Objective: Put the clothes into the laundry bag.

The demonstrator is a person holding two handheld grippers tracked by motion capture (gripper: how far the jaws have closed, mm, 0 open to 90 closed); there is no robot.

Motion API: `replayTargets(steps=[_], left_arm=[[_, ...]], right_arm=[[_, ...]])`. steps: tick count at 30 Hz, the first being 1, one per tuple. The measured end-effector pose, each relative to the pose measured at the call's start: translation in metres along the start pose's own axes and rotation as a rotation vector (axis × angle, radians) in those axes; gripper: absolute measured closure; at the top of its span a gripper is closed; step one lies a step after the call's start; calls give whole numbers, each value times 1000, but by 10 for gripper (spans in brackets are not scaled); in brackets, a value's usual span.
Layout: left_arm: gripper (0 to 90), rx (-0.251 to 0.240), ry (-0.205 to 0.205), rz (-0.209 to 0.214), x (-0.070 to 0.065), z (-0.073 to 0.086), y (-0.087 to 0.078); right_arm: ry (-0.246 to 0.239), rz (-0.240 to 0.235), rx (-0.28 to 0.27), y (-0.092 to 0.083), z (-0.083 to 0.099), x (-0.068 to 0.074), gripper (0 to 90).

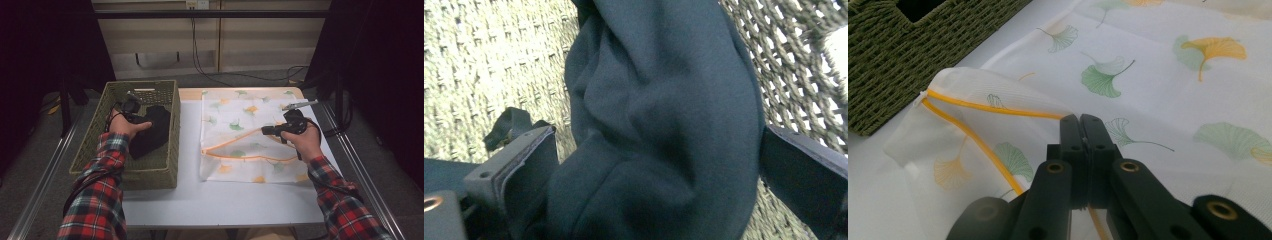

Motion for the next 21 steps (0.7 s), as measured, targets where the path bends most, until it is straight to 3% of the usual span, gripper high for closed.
replayTargets(steps=[1, 5, 13, 15, 18, 21], left_arm=[[27, -6, -15, 3, 1, 1, 2], [25, 11, 5, 3, 4, 3, 8], [17, 15, -4, 10, 5, 4, 16], [21, 24, 10, 11, 5, 6, 19], [50, 56, 41, 6, 6, 8, 19], [97, 55, 27, 26, 5, 10, 21]], right_arm=[[-2, -1, 0, 0, 0, 0, 900], [-1, -1, -2, 2, 1, 0, 900], [8, -2, 12, 2, 2, 0, 900], [5, 0, 7, 2, 2, 0, 900], [4, 2, 6, 2, 2, 0, 900], [2, 3, 7, 2, 2, 0, 900]])
Point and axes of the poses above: each handheld gripper's, and its own axes: y roughly forward along the jaws, z roughly out of its underside, x roughly to its left, the point moved 8 cm from there along y, roughly forward along the jaws, and after that the axes turned 14 degrees about z, right-handed, at the moved point
